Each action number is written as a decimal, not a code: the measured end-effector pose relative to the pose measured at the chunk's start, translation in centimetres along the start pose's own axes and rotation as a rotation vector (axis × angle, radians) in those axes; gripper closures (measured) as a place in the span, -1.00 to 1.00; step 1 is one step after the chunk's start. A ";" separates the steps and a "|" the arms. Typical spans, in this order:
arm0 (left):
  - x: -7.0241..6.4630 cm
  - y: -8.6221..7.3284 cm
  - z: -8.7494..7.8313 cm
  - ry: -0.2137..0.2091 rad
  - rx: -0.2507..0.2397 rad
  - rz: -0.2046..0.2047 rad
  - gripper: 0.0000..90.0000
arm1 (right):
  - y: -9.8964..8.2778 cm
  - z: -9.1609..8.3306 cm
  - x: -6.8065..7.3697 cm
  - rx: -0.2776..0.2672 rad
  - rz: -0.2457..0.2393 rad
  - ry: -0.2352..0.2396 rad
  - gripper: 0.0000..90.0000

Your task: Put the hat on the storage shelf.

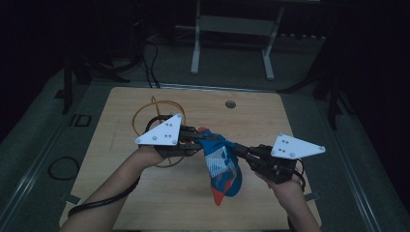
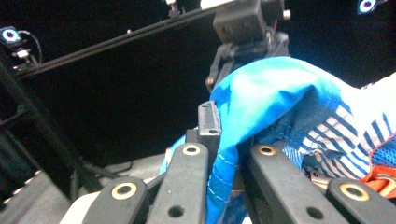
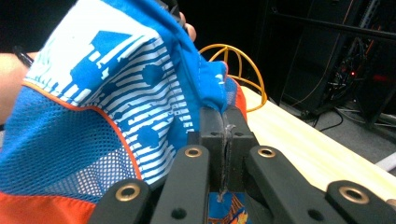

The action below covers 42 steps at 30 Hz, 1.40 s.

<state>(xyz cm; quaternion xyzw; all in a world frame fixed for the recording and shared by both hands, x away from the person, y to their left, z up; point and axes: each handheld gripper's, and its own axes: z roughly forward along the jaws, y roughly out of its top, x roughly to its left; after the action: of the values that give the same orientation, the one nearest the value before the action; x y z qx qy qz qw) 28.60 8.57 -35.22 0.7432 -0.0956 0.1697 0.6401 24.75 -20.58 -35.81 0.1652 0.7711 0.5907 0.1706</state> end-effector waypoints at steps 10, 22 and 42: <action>-0.2 0.0 -1.9 0.074 0.079 -0.032 0.68 | 0.9 -0.4 0.0 -0.006 -0.018 0.012 0.99; -0.2 -0.7 -7.5 0.269 0.155 -0.228 0.35 | 3.1 -0.4 -1.3 -0.042 -0.006 0.003 0.99; -6.5 -8.5 -15.7 0.614 0.283 -0.431 -0.83 | 9.5 8.8 -2.5 -0.038 -0.020 0.047 0.99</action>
<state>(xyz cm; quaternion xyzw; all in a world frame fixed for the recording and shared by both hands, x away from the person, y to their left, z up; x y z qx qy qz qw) 23.61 24.87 -43.55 0.7419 0.2822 0.2573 0.5511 31.53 -11.83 -28.63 0.1404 0.7651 0.6073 0.1614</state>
